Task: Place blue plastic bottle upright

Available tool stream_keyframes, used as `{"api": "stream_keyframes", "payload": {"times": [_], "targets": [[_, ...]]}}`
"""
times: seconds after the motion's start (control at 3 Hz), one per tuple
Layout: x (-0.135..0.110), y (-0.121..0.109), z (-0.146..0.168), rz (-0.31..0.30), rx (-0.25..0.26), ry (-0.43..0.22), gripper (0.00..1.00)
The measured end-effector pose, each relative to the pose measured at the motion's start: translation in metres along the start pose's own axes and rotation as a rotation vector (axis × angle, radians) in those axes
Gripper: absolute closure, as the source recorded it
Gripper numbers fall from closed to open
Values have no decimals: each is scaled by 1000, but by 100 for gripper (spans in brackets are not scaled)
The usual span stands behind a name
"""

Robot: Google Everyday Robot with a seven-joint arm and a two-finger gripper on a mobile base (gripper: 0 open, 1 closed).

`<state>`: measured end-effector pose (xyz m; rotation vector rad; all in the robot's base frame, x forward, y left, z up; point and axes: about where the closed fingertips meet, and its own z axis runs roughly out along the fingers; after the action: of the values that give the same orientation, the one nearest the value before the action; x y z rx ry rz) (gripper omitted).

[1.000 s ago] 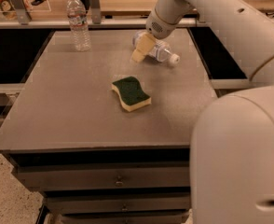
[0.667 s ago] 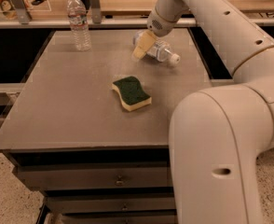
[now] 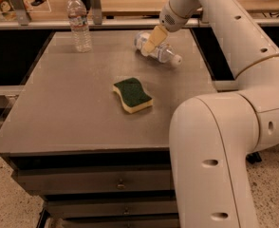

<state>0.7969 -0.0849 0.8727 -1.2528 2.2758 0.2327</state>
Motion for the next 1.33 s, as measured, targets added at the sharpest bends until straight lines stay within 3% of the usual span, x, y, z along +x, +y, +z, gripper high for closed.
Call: {"api": "stream_keyframes", "payload": {"times": [0.67, 1.0, 1.33], "targets": [[5, 8, 3, -98, -16, 60, 0], [6, 14, 8, -118, -32, 70, 16], [3, 19, 11, -140, -43, 70, 39]]}}
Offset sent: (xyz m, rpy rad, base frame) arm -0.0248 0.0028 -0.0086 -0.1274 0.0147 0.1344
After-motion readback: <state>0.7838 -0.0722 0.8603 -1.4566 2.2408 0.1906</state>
